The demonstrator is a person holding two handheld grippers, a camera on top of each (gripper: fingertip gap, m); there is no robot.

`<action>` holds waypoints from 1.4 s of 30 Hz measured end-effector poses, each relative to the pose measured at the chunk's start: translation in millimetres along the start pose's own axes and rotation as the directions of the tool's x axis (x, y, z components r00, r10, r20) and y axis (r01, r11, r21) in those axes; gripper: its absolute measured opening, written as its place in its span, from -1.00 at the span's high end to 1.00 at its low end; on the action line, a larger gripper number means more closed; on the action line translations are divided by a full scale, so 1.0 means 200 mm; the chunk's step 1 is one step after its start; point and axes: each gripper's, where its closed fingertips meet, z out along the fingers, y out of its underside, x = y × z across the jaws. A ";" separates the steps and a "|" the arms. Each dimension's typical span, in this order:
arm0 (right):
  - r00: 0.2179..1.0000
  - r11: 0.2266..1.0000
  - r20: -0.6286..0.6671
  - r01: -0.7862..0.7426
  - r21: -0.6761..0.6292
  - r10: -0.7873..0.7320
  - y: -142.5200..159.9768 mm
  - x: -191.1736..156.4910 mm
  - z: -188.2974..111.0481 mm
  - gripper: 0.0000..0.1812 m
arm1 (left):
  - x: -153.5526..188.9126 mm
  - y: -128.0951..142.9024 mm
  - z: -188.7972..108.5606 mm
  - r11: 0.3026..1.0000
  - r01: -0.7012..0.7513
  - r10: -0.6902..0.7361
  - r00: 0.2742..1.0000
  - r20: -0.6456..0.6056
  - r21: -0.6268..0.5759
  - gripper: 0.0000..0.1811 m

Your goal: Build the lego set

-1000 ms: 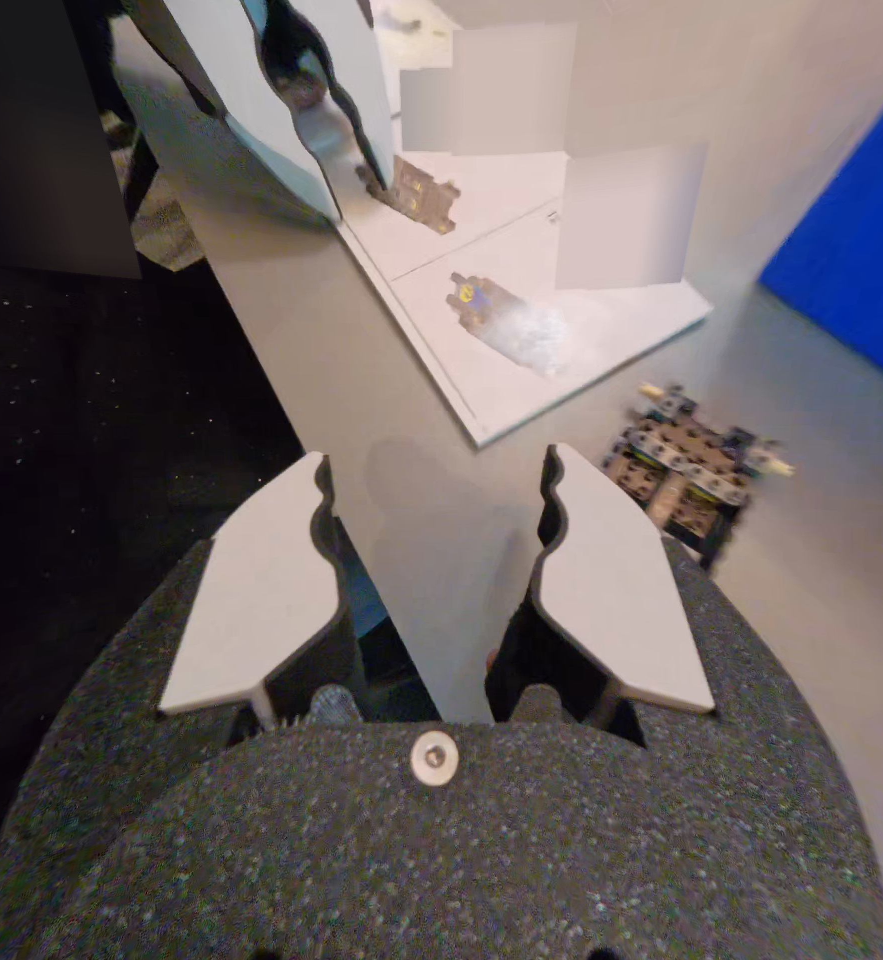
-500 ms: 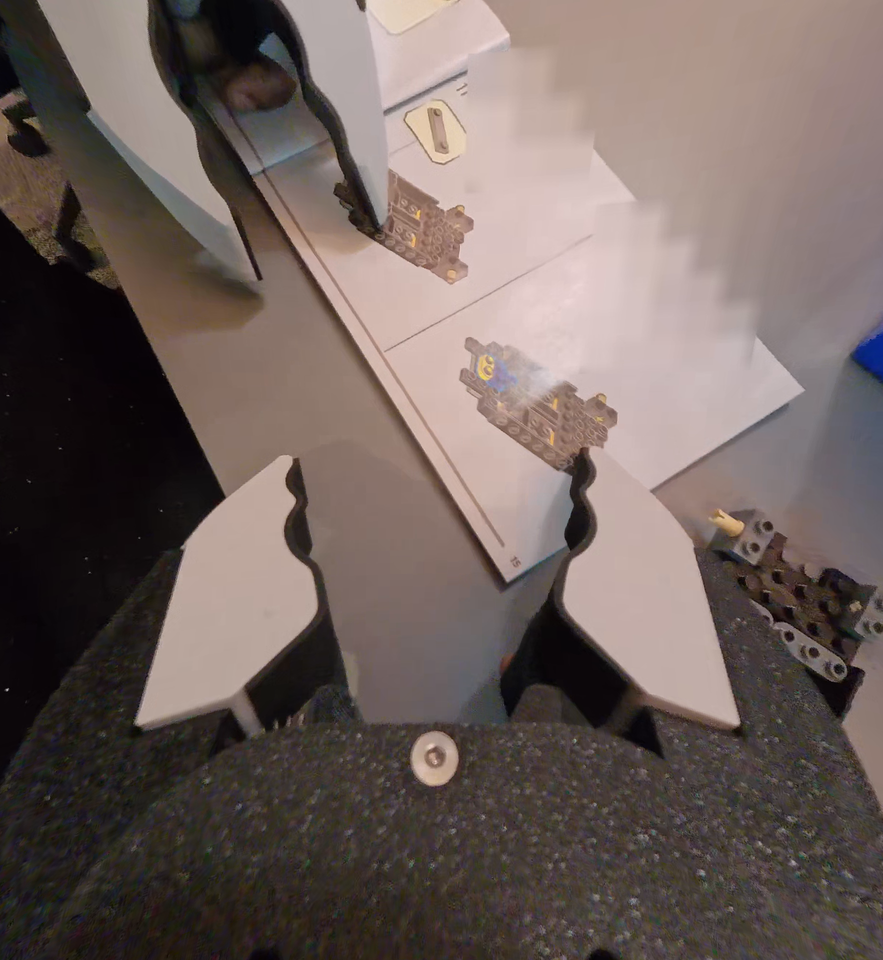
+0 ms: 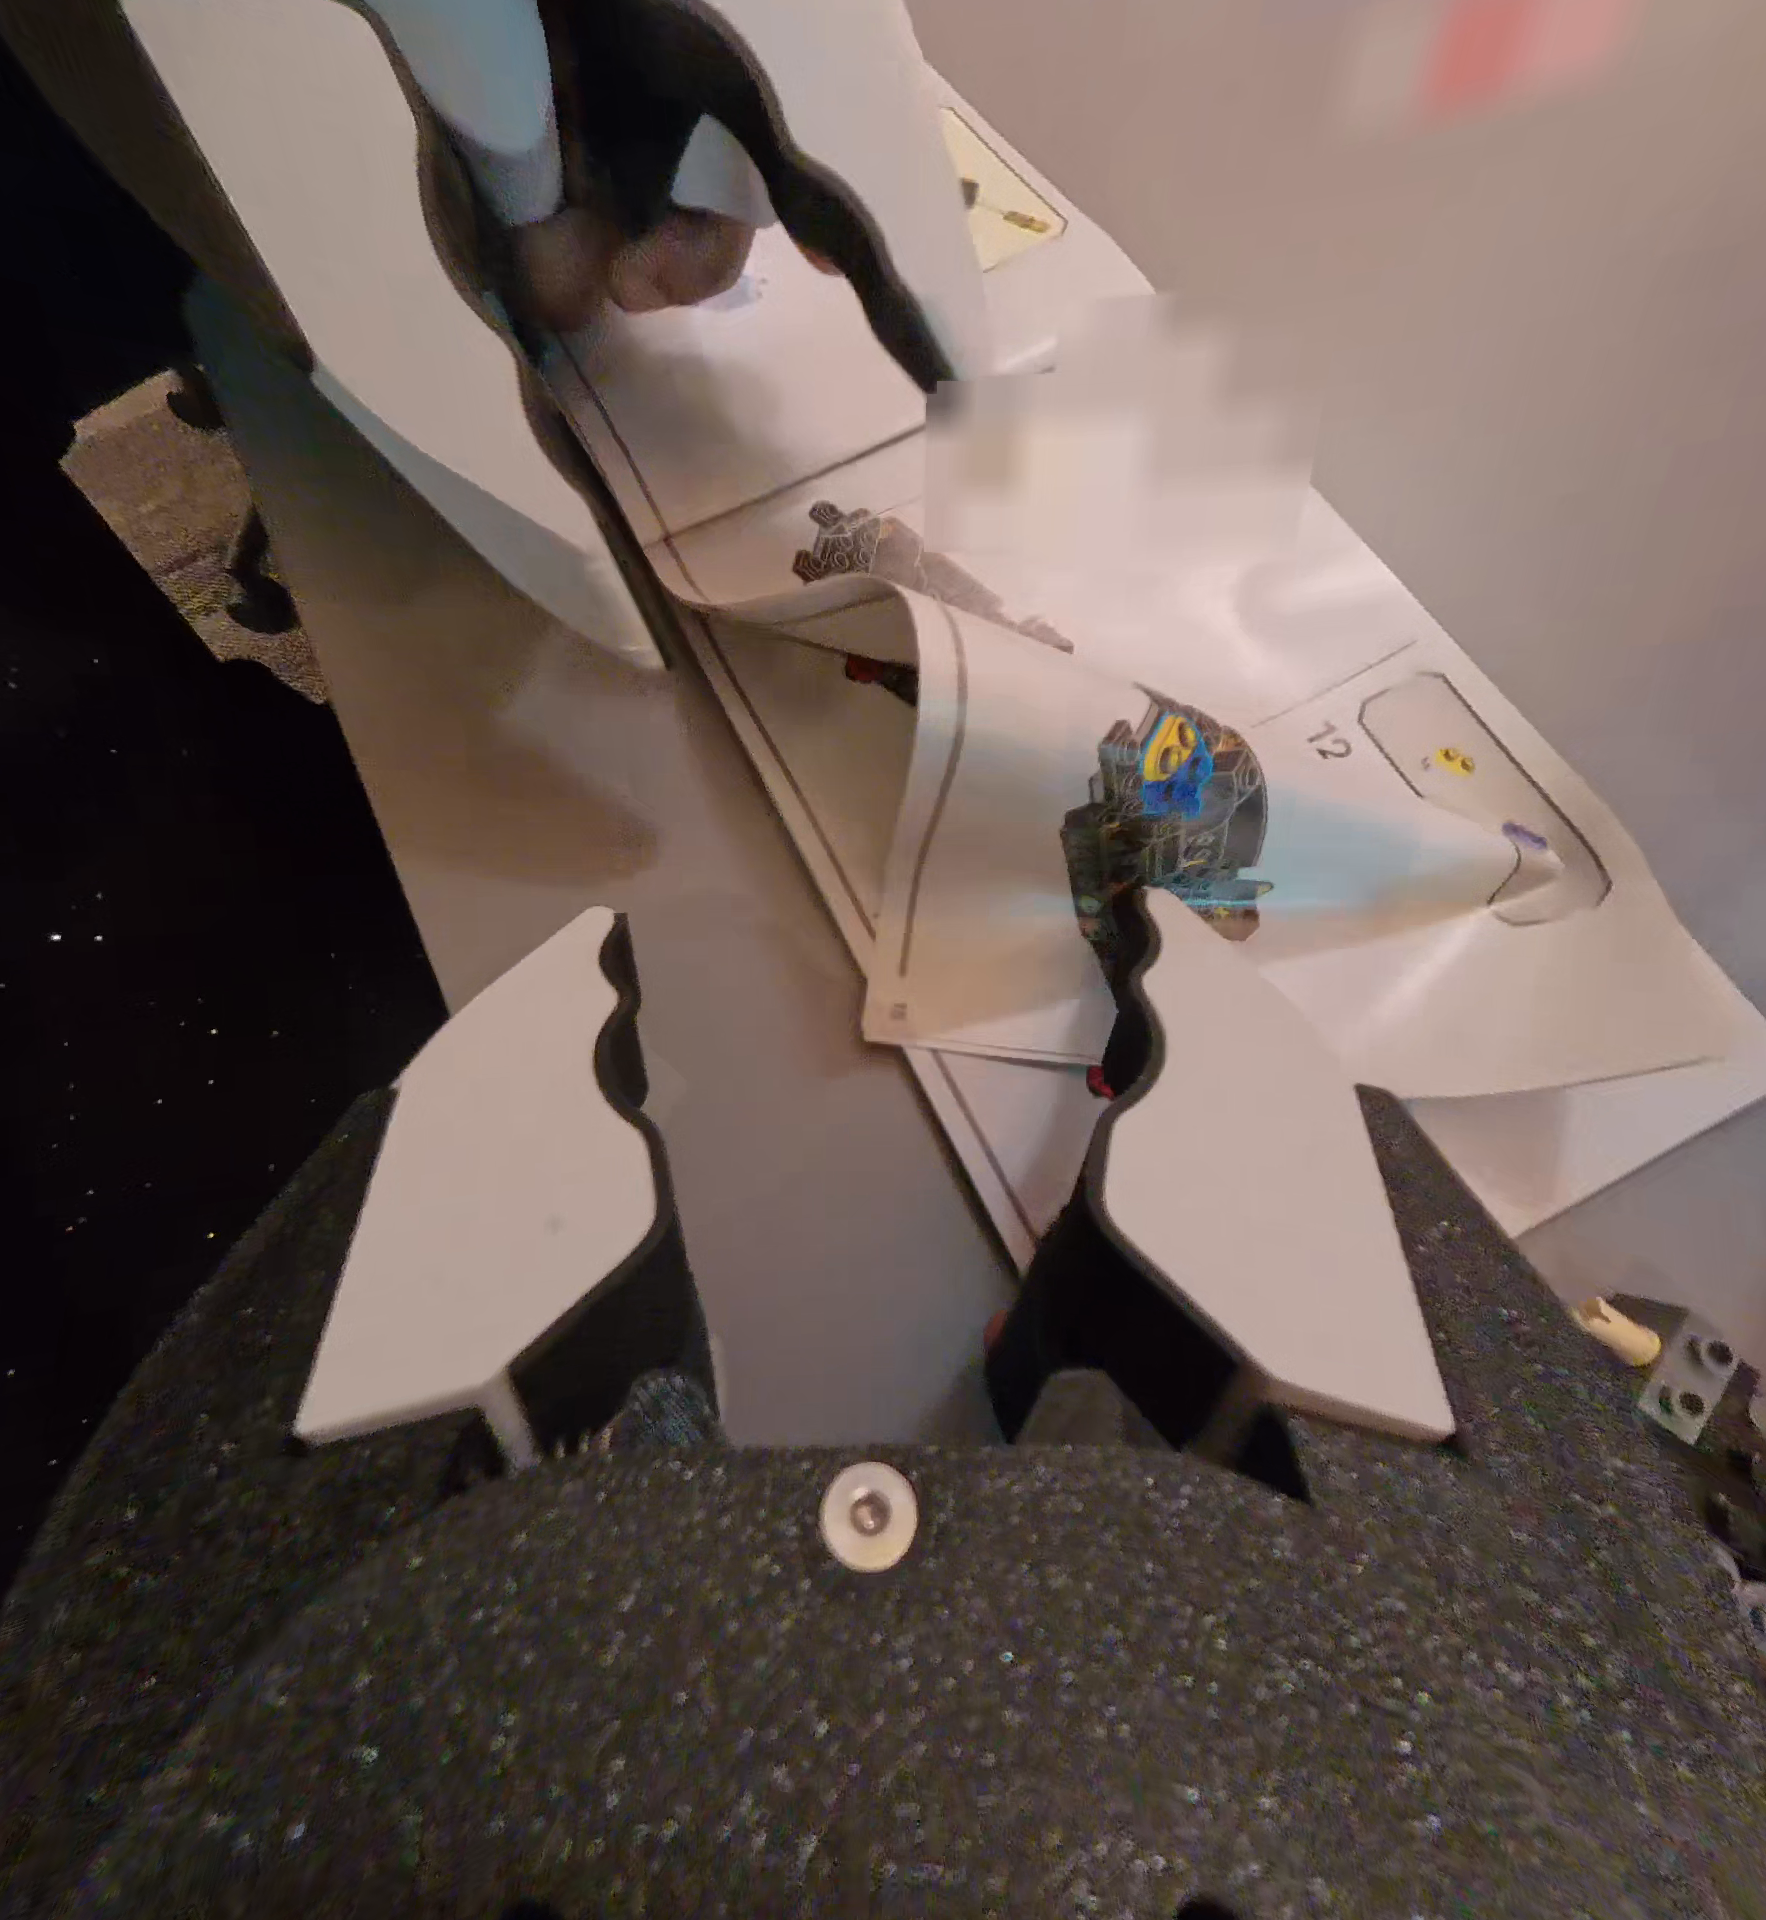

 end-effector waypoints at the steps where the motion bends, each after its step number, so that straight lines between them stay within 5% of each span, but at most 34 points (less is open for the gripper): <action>1: 1.000 1.000 0.002 -0.002 0.002 0.002 -0.01 0.00 0.00 0.07 | -0.01 -0.01 0.00 1.000 -0.023 0.023 0.999 0.036 0.009 0.35; 9: 0.997 0.999 0.061 -0.045 0.030 0.043 -0.03 -0.01 0.00 0.54 | 0.01 -0.01 0.05 0.988 -0.140 0.146 0.986 0.085 -0.070 0.76; 15: 0.995 0.993 0.078 -0.071 0.090 0.064 -0.07 0.01 -0.02 0.69 | 0.00 -0.03 0.02 0.997 -0.072 0.072 0.996 0.057 0.003 0.95; 26: 0.983 0.935 -0.184 0.039 0.352 0.028 -0.26 0.18 -0.30 0.62 | -0.02 -0.04 0.00 0.999 -0.020 0.018 0.998 0.054 0.040 0.96; 32: 0.981 0.929 -0.189 0.031 0.369 0.042 -0.25 0.19 -0.31 0.57 | -0.03 -0.04 0.00 0.999 -0.010 0.007 0.998 0.056 0.044 0.96; 42: 0.949 0.787 -0.118 -0.169 0.593 0.293 -0.33 0.26 -0.39 0.35 | -0.03 -0.04 0.00 0.999 0.000 -0.002 0.998 0.055 0.051 0.96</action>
